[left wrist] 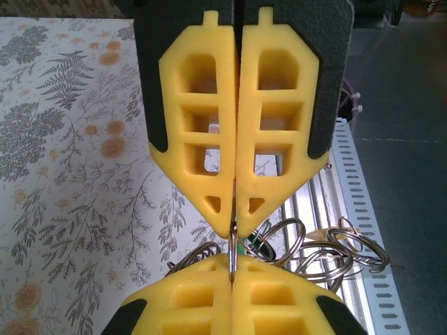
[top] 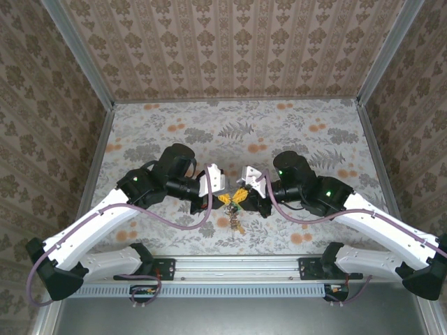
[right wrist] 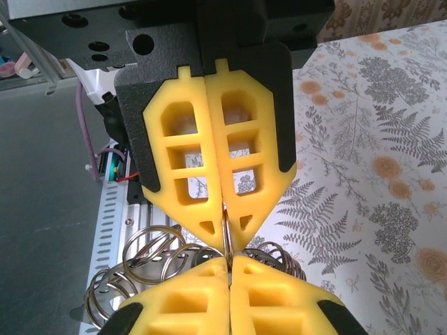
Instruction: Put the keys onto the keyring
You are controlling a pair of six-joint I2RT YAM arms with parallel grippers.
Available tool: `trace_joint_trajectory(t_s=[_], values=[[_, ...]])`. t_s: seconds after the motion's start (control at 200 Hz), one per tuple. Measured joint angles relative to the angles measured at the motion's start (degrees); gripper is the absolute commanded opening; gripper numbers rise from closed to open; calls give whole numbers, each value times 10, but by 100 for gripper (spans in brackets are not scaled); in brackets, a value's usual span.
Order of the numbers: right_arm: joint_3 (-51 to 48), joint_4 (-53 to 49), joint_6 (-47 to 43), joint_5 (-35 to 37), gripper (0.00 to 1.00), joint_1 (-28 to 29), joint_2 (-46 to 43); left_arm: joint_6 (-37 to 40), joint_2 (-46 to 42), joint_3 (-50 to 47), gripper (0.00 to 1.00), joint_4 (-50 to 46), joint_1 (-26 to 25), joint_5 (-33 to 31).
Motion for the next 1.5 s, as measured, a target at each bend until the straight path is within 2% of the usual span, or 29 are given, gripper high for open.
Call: trace_joint_trajectory(t_s=[0.17,0.575,1.02,1.19,1.5], values=[[0,0,0,0,0,-1,0,0,0,0,0,0,0,0],[2,-5,0,13,2,-2,12,0,0,-6,0,0,3,-9],[-10,7,9,13,0,-3,-12,0,-5,-7,0,19,3,1],[-18,11,15,12,13,-5,-27,0,-11,-7,0,25,3,5],[-31,-9,15,-11,14,-6,-34,-2,-29,-7,0,37,4,5]])
